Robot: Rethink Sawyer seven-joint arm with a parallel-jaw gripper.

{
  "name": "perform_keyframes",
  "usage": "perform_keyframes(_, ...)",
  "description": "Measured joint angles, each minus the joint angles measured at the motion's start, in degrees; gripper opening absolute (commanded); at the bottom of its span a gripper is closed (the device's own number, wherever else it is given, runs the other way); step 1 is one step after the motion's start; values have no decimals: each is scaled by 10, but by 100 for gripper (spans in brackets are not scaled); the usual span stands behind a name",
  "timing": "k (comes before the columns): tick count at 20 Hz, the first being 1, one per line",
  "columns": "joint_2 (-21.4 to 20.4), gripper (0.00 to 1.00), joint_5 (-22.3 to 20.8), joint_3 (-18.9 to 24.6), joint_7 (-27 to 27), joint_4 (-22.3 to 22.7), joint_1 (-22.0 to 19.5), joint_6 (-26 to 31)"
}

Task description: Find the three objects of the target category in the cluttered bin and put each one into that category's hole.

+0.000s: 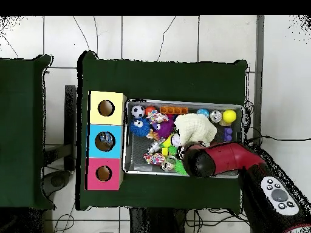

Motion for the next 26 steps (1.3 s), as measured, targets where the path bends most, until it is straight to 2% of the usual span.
perform_keyframes(6,0,0,25,-43,8,3,50,-11)
perform_keyframes(13,0,0,56,-92,8,6,98,-56)
perform_keyframes(14,0,0,69,-109,8,9,114,-70)
perform_keyframes(23,0,0,142,-160,11,26,165,-107)
perform_keyframes(26,0,0,180,-181,19,34,192,-125)
